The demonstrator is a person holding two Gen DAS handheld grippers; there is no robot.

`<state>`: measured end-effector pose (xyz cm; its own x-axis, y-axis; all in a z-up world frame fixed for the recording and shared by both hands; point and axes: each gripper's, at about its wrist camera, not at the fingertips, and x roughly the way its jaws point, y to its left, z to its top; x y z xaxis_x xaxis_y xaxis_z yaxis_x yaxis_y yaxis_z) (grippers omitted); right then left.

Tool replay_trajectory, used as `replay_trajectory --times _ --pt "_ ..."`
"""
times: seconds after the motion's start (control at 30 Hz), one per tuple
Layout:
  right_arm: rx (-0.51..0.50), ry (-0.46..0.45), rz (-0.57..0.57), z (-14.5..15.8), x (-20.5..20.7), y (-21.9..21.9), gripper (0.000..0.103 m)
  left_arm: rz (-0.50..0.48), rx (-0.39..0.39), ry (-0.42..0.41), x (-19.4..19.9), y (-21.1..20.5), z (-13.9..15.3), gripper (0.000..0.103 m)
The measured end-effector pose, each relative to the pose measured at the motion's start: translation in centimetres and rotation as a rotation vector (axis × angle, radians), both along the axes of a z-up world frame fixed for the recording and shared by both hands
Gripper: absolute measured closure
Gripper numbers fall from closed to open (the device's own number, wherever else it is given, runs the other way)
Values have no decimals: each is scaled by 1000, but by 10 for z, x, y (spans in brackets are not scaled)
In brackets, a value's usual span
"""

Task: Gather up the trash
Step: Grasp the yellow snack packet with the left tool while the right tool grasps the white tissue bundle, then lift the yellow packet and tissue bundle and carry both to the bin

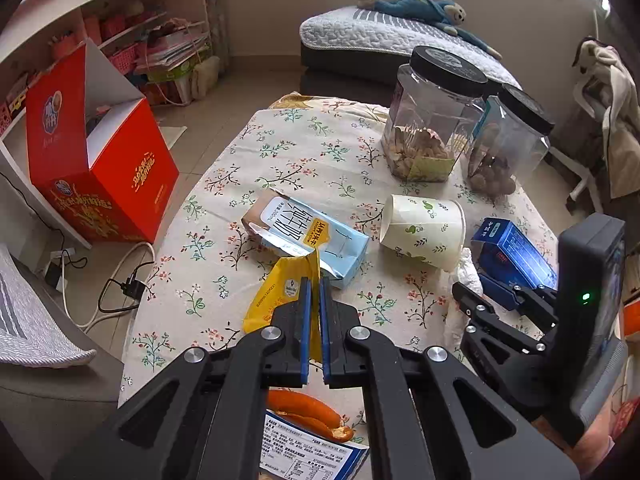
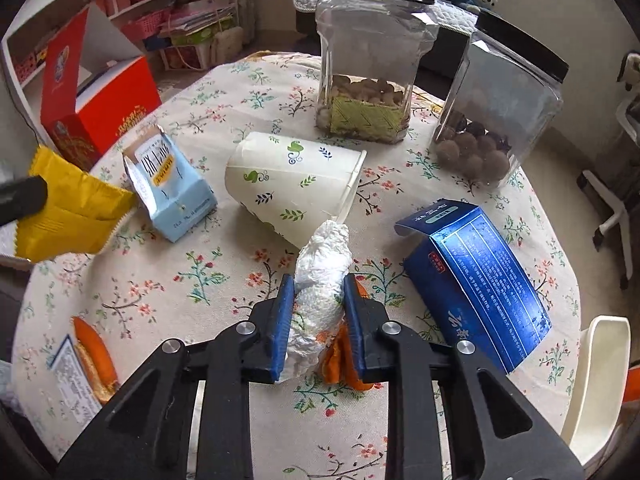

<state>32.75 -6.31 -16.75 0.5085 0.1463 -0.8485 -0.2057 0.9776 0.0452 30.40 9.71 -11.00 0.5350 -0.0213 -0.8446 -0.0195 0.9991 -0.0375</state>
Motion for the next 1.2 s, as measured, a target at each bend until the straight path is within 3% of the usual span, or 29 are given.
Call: replay_trajectory --times 0.13,0.27,0.7,1.2 --pt "149 -8 -16 30 -2 -15 79 16 -70 -5 0 10 7 99" --pt "190 -58 -22 55 -12 -23 79 35 -143 -23 0 19 17 99" --pt "144 -190 -48 88 -38 -45 79 55 -145 -117 -11 14 42 99" --pt "106 -265 -122 110 -67 -96 79 1 -112 -170 -22 -28 55 99"
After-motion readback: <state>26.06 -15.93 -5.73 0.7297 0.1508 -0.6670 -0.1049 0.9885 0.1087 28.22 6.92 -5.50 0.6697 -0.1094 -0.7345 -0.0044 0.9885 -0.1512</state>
